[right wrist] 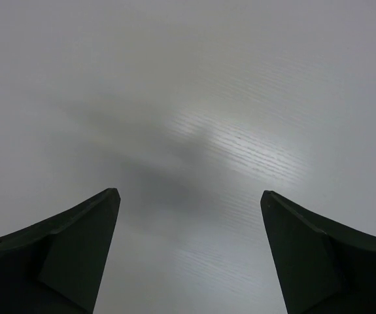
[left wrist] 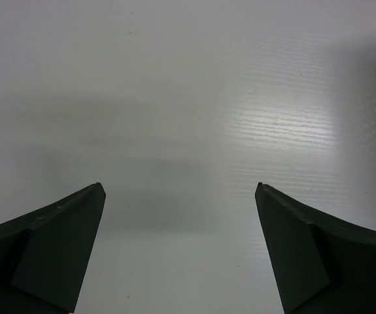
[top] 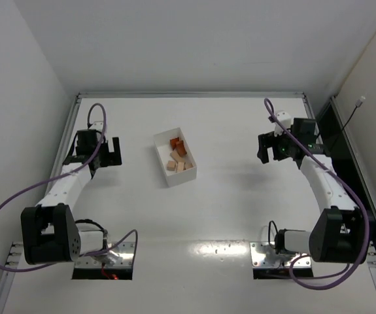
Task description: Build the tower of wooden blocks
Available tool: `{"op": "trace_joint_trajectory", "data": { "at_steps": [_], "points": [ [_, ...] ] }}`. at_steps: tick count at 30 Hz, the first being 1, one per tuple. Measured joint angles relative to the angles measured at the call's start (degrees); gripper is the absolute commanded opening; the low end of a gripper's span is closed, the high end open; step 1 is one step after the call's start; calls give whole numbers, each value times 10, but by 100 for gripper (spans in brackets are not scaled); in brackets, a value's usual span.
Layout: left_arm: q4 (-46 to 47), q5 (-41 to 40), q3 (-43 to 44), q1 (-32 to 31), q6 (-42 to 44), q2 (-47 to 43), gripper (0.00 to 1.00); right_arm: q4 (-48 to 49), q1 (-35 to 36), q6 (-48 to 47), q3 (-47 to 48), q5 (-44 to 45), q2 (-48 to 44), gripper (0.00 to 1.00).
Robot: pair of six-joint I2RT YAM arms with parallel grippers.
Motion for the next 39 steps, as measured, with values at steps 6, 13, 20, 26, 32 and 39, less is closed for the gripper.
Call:
{"op": "trace_joint_trajectory", "data": {
  "at_steps": [6, 13, 20, 26, 32, 39],
  "points": [
    [0, -27, 0, 1, -11, 0, 100, -28, 71, 9, 70, -43, 22, 71],
    [-2, -60, 0, 3, -16, 0, 100, -31, 245, 25, 224, -58, 111, 60],
    [-18, -113, 6, 6, -23, 0, 100, -13, 324, 87, 285, -51, 235, 51],
    [-24, -136, 20, 7, -22, 0, 100, -12, 343, 154, 287, -25, 321, 51],
    [-27, -152, 20, 17, -19, 0, 100, -9, 351, 220, 305, -10, 352, 47],
    [-27, -163, 20, 17, -17, 1, 100, 16, 392, 252, 346, 22, 357, 47]
  ]
}}
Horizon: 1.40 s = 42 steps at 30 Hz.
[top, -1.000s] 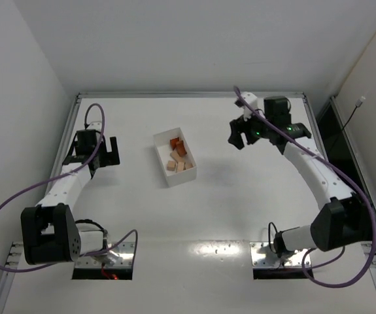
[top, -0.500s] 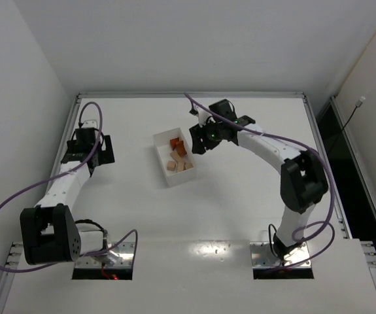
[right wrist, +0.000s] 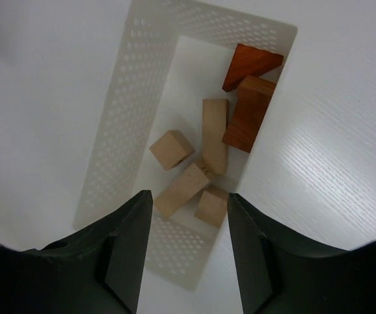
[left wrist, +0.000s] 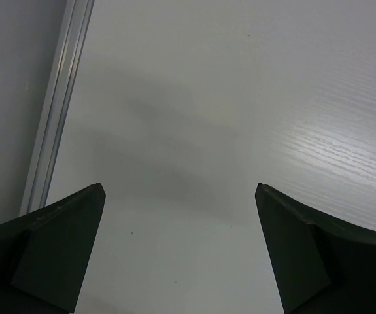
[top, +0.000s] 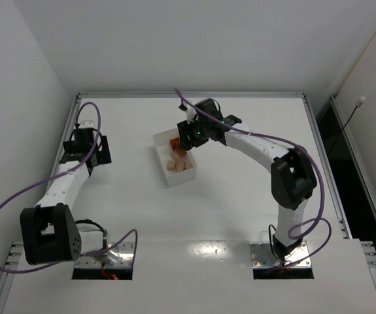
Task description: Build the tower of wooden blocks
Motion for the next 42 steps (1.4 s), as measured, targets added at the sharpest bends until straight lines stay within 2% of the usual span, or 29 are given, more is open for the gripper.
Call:
{"op": "trace_joint_trajectory", "data": {
  "at_steps": [4, 12, 15, 23, 30, 32, 36, 37, 42],
  "points": [
    [0, -8, 0, 0, 1, 8, 100, 2, 23, 4, 10, 42, 14, 43],
    [0, -16, 0, 0, 7, 23, 100, -1, 35, 8, 10, 134, 32, 41],
    [1, -16, 0, 0, 8, 24, 100, -3, 34, 8, 10, 146, 32, 38],
    [0, -16, 4, 0, 9, 54, 100, -2, 33, 8, 8, 151, 31, 38],
    [2, -16, 26, 0, 9, 67, 100, -2, 33, 6, -41, 152, 28, 35],
    [1, -16, 28, 0, 9, 69, 100, -3, 33, 6, -56, 151, 25, 32],
    [1, -16, 28, 0, 9, 77, 100, -3, 33, 2, -70, 152, 15, 10],
    [1, -16, 28, 0, 9, 79, 100, -4, 33, 2, -70, 152, 14, 0],
    [0, -16, 29, 0, 9, 87, 100, -3, 33, -7, -70, 161, 12, 0]
  ]
}}
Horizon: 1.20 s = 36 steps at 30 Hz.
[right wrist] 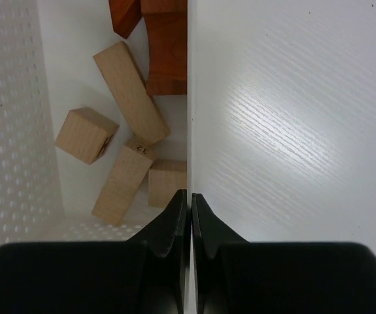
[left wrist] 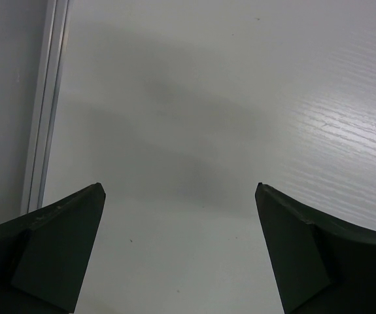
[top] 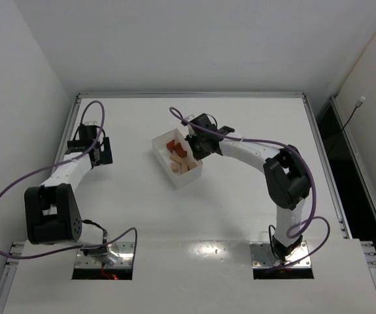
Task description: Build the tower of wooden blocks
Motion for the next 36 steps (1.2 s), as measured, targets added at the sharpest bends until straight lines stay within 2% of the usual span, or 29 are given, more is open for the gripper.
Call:
{"op": "trace_joint_trajectory", "data": {
  "at_steps": [6, 14, 18, 23, 31, 36],
  "points": [
    [-5, 7, 3, 0, 4, 7, 100, 2, 3, -52, 1, 23, 0, 0],
    [-34, 15, 35, 5, -3, 31, 100, 43, 21, -196, -5, 143, -40, 0],
    [-47, 18, 57, 12, -15, 31, 100, 124, 37, -290, -71, 222, -113, 0],
    [-61, 23, 68, 31, -22, 31, 100, 248, 94, -413, -174, 296, -185, 0],
    [-102, 52, 105, 84, -34, 31, 100, 423, 195, -602, -304, 346, -196, 0],
    [-114, 62, 111, 105, -32, 28, 100, 581, 235, -735, -365, 350, -186, 0]
  ]
}}
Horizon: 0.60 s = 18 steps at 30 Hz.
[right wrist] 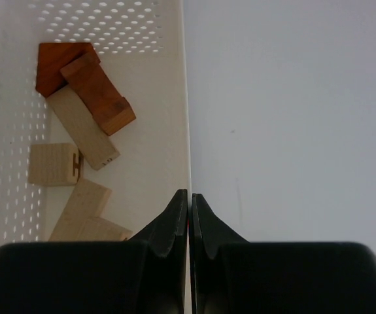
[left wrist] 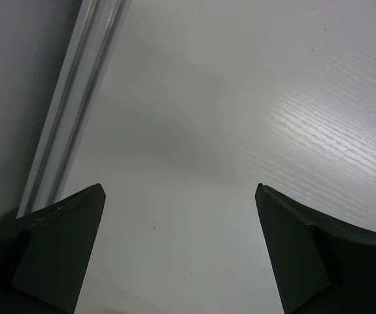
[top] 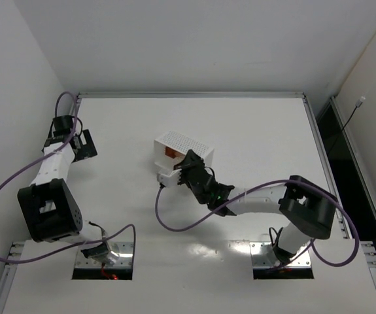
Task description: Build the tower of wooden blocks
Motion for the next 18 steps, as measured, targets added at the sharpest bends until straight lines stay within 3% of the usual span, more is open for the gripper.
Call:
{"op": "trace_joint_trajectory", "data": {
  "at_steps": [7, 13, 18],
  "points": [
    [-9, 13, -4, 17, 5, -12, 100, 255, 31, -225, -79, 8, 84, 0],
    [-11, 29, -10, 20, 6, -16, 100, 361, 40, -380, -107, 2, 183, 0],
    [-11, 41, -18, 21, 11, -16, 100, 412, 42, -461, -102, -25, 209, 0]
  ]
}}
